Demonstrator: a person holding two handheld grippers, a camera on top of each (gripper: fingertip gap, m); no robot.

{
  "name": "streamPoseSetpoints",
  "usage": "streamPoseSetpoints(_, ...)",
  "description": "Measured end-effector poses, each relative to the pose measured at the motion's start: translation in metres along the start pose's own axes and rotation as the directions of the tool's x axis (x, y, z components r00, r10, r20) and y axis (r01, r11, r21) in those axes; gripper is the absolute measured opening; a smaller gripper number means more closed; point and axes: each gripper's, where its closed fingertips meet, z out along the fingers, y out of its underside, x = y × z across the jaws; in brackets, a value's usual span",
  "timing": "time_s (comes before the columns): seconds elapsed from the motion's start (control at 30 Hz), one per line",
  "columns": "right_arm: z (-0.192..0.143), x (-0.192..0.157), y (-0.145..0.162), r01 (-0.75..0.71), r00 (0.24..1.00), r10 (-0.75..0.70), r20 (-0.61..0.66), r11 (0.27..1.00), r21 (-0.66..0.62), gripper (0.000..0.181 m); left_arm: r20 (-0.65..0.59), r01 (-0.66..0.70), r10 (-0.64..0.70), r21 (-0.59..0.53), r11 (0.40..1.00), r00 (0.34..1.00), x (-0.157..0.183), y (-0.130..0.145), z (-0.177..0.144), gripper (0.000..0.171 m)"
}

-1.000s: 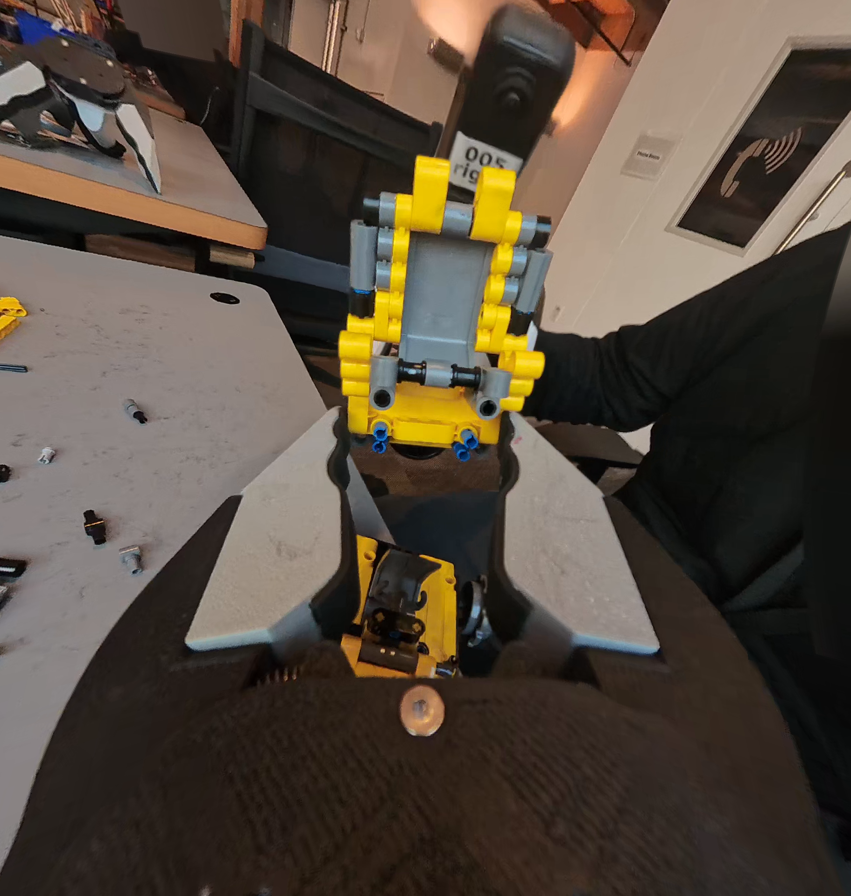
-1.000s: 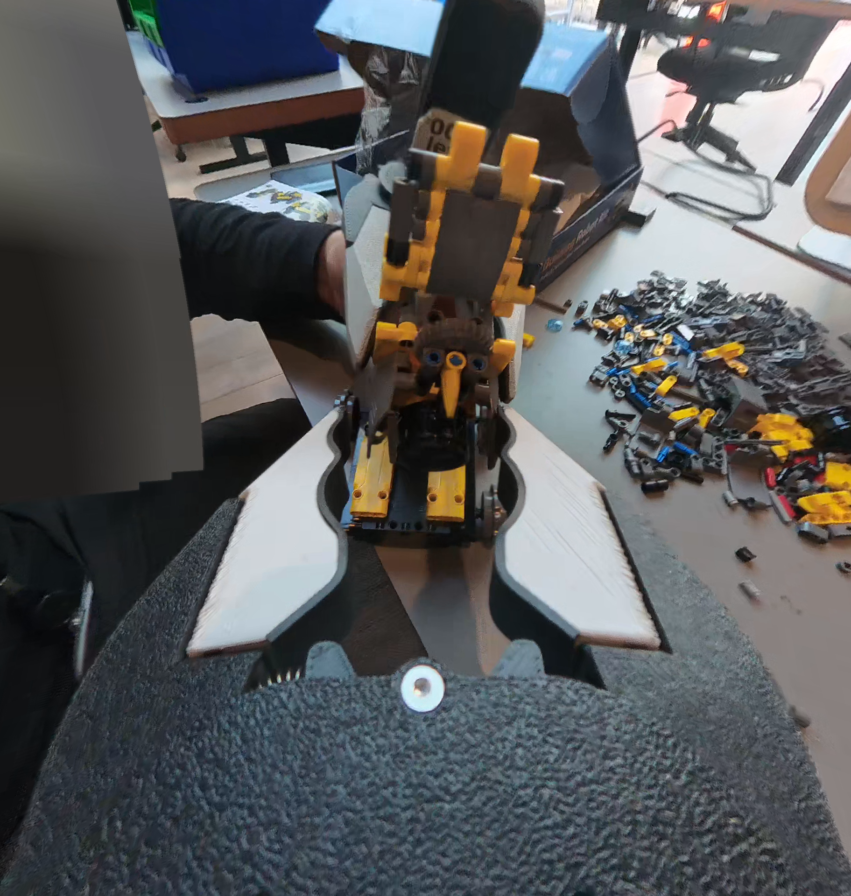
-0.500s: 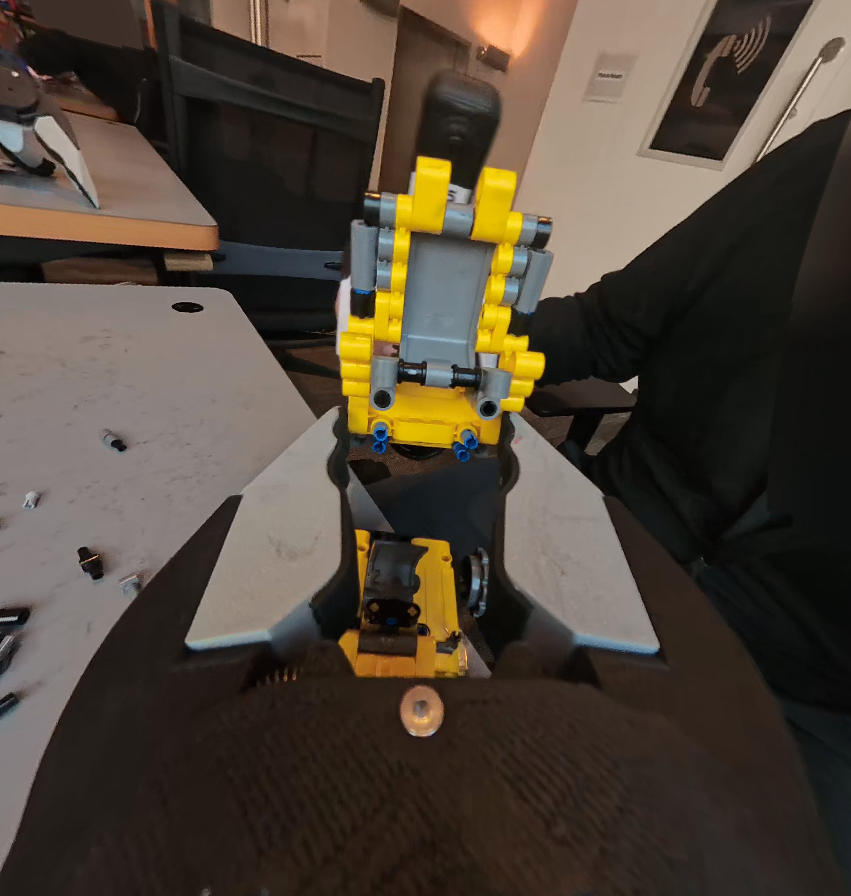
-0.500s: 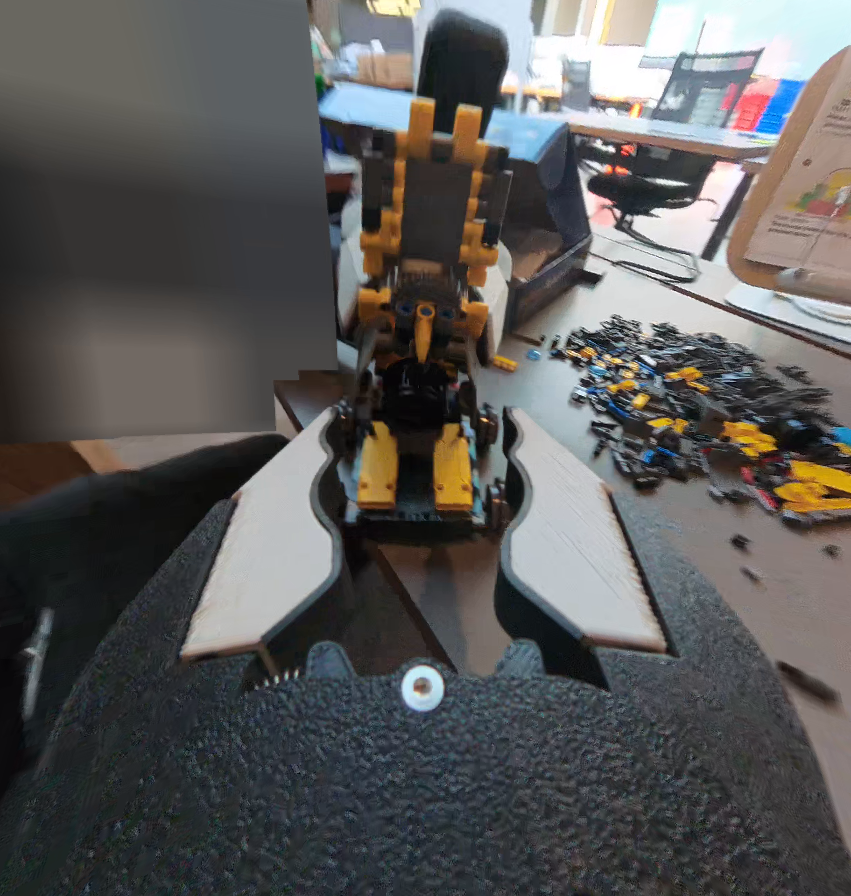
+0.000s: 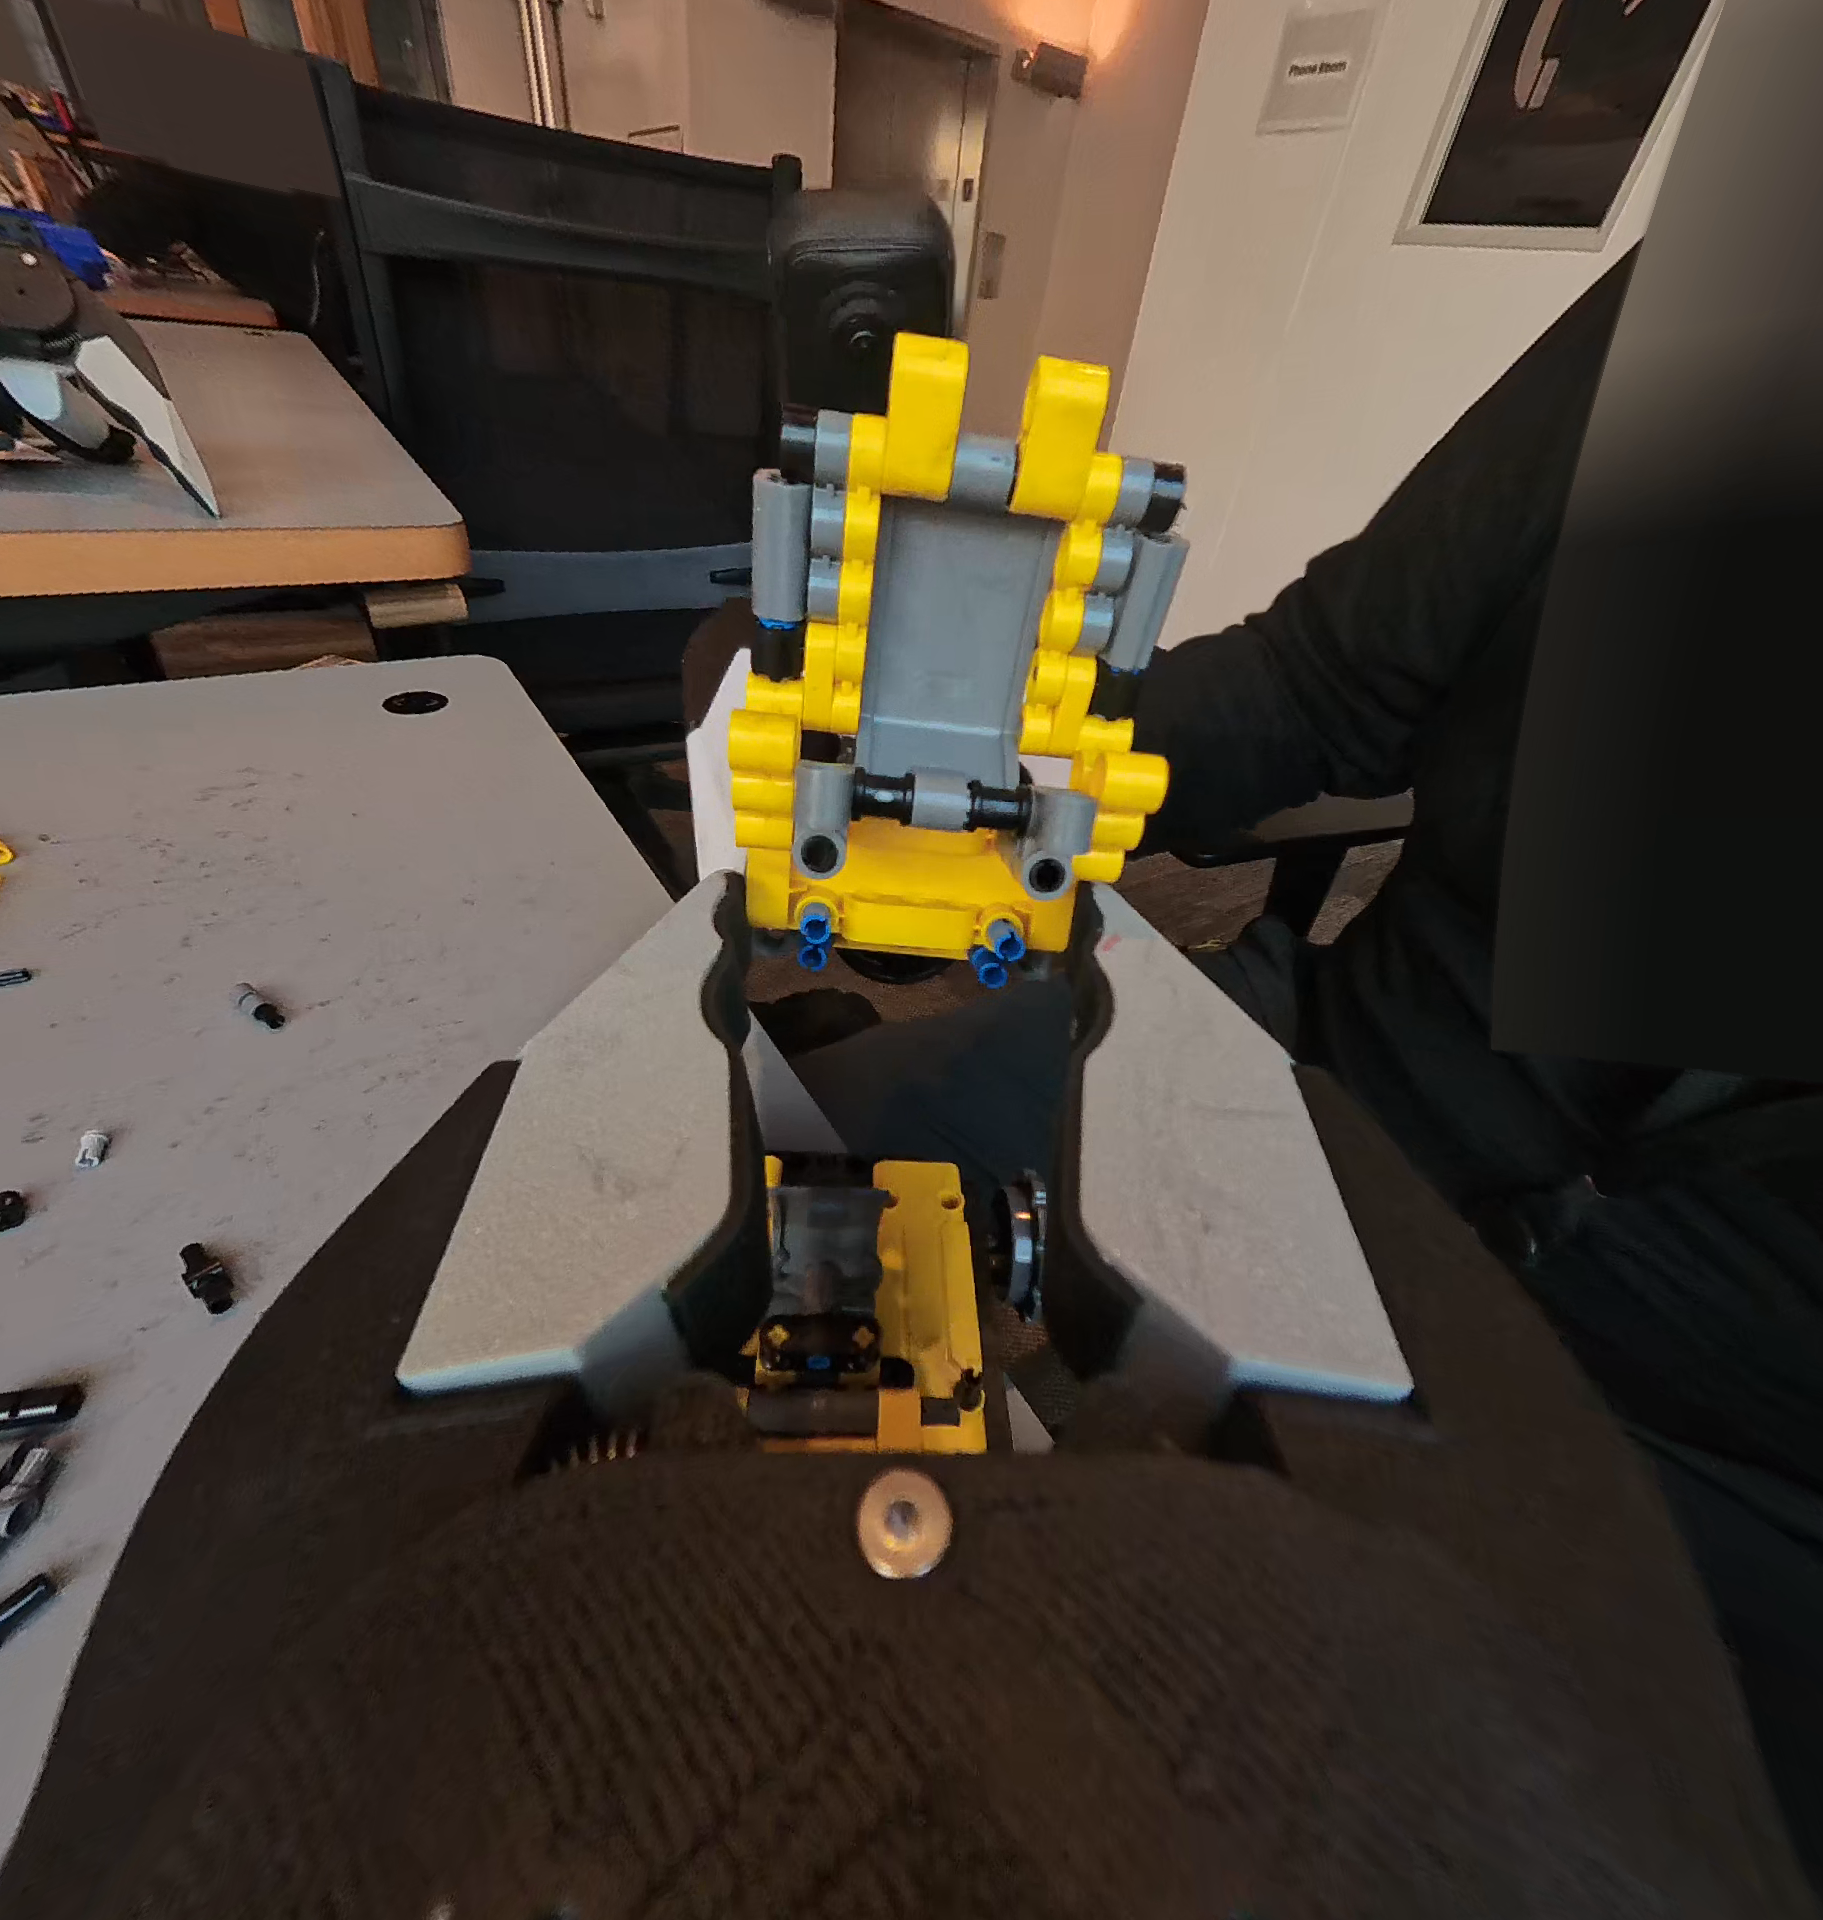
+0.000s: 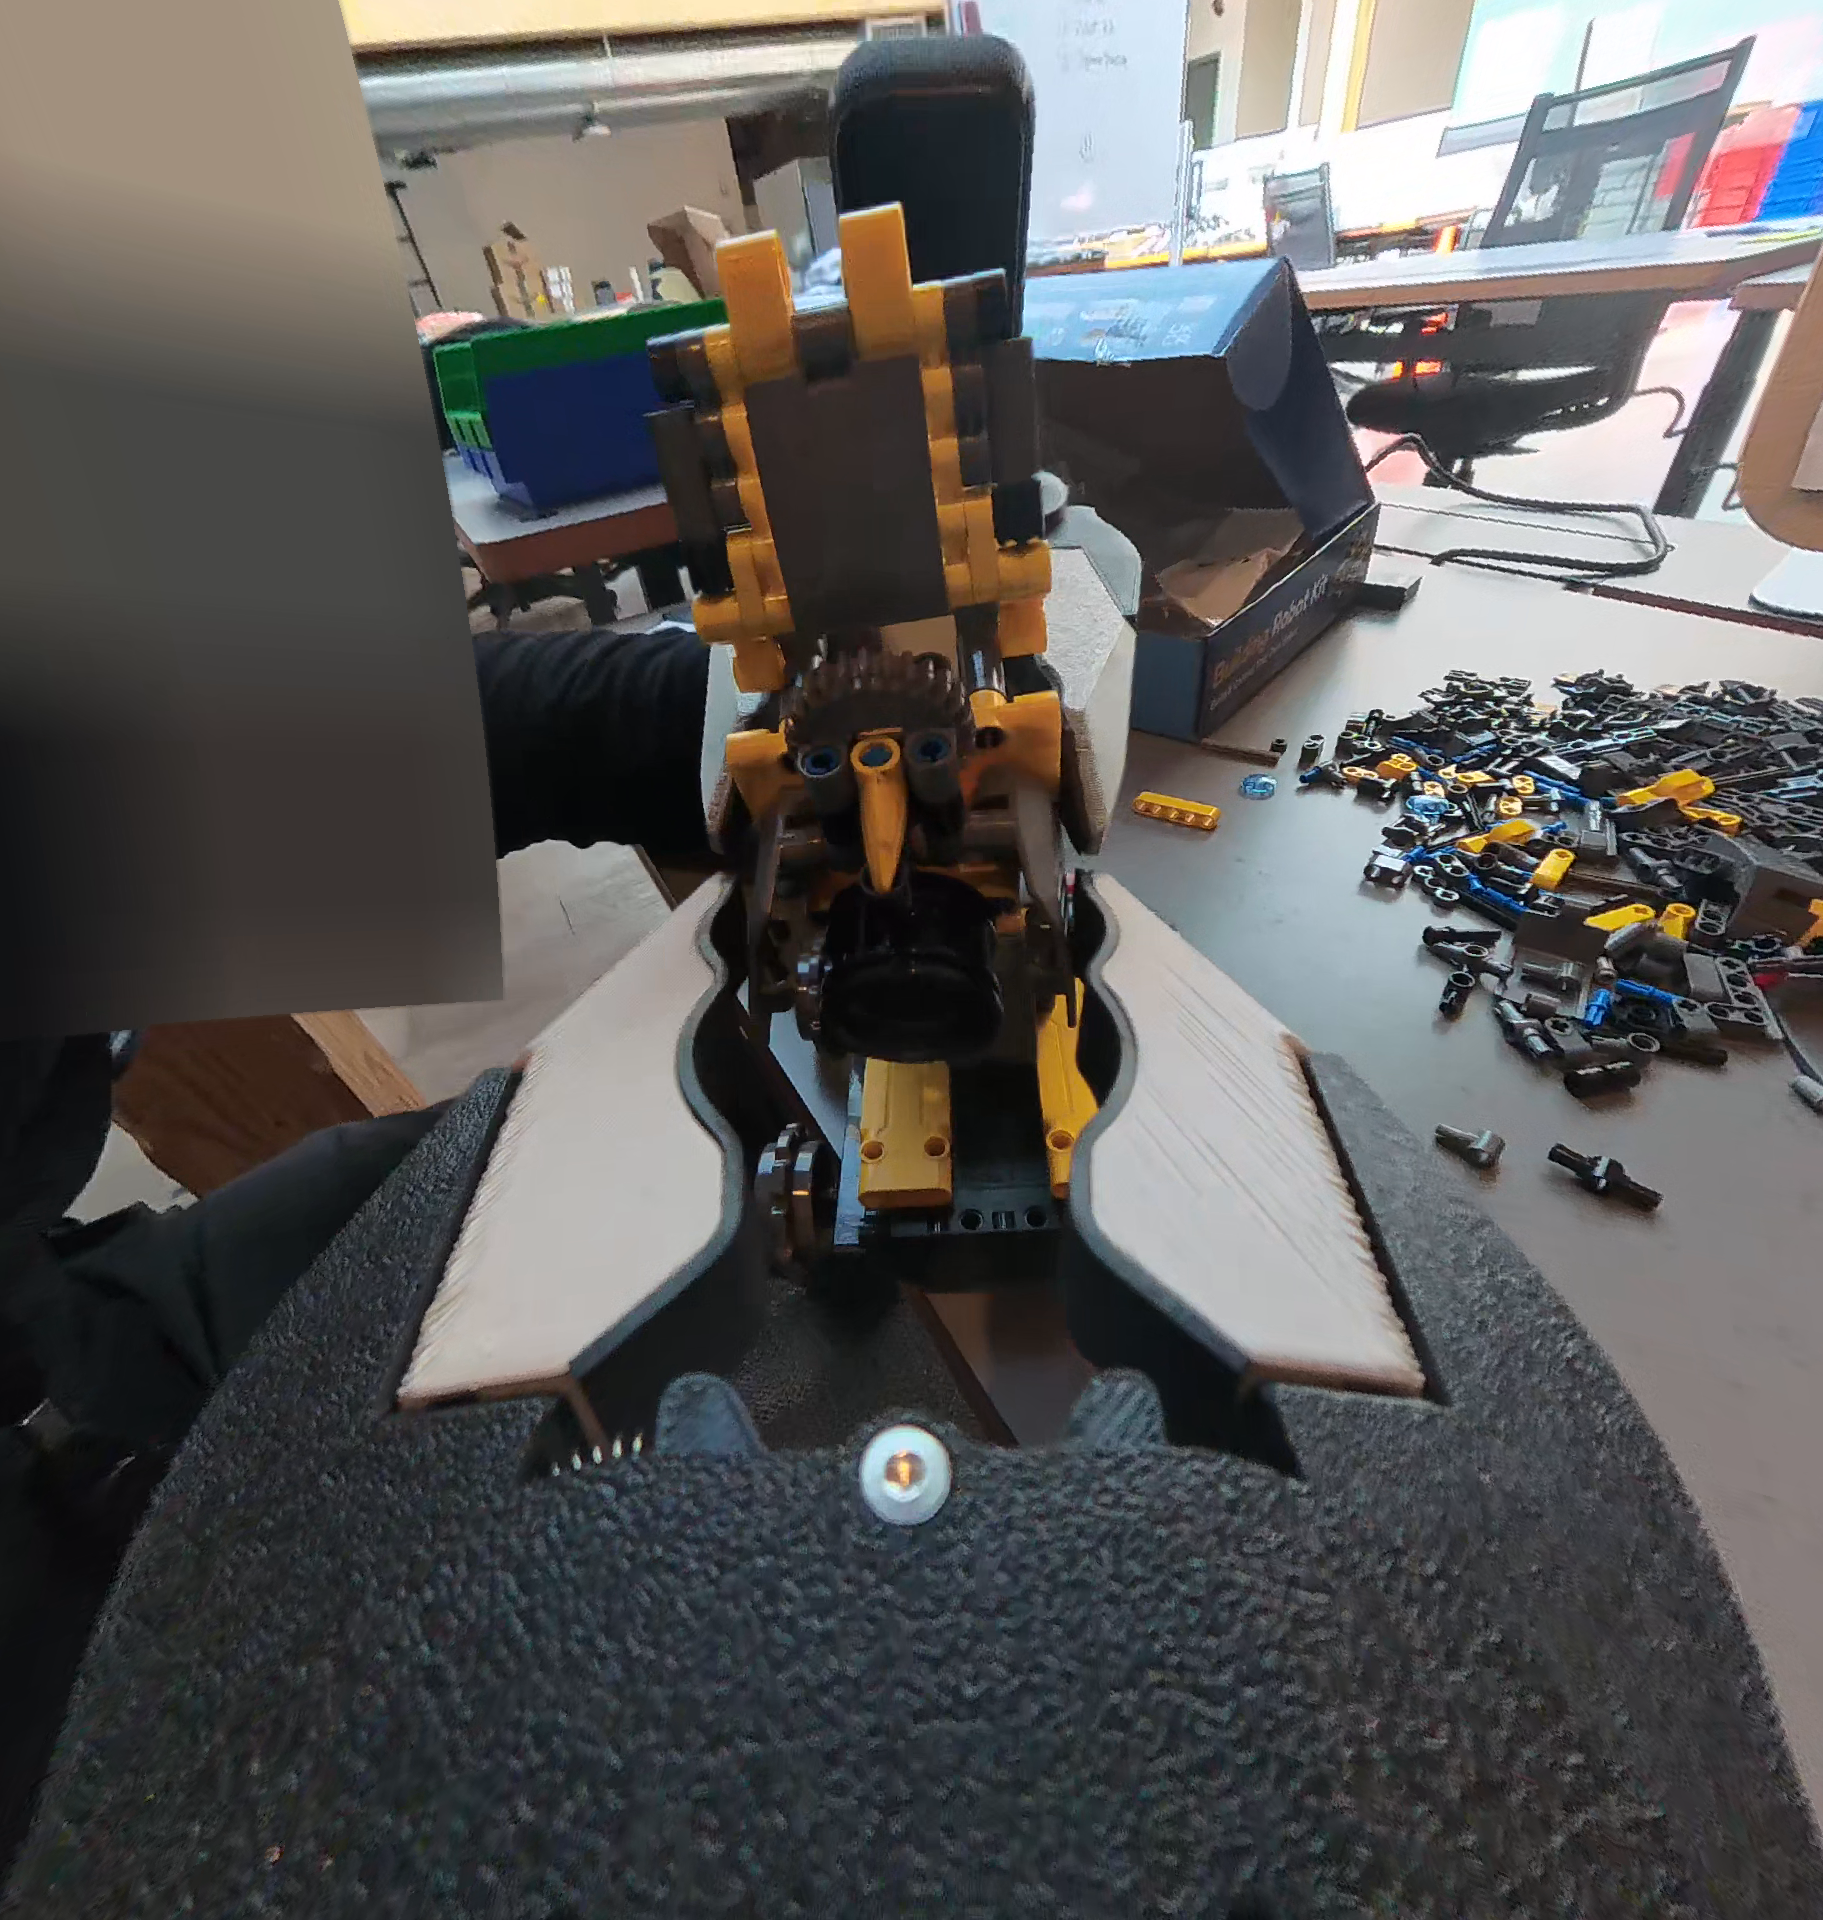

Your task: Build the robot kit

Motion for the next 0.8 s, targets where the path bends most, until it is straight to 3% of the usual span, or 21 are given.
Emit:
streamPoseSetpoints(0.3,0.001,0.001,-0.01,0.014,0.998,-0.004,-0.06,0.986,0.164,0.06,0.026,-0.034,0.032,0.056,0.998,0.999,0.001,-0.01,0.0,0.059)
streamPoseSetpoints(0.53,0.001,0.003,-0.012,0.066,0.997,-0.058,-0.059,0.987,0.144,0.058,0.025,-0.035,0.033,0.062,0.997,0.999,0.0,-0.01,-0.001,0.059)
streamPoseSetpoints(0.8,-0.003,0.013,-0.002,0.081,0.992,-0.08,-0.095,0.997,0.008,0.057,0.075,-0.008,0.01,-0.03,1.0,0.997,-0.009,0.003,0.001,0.064)
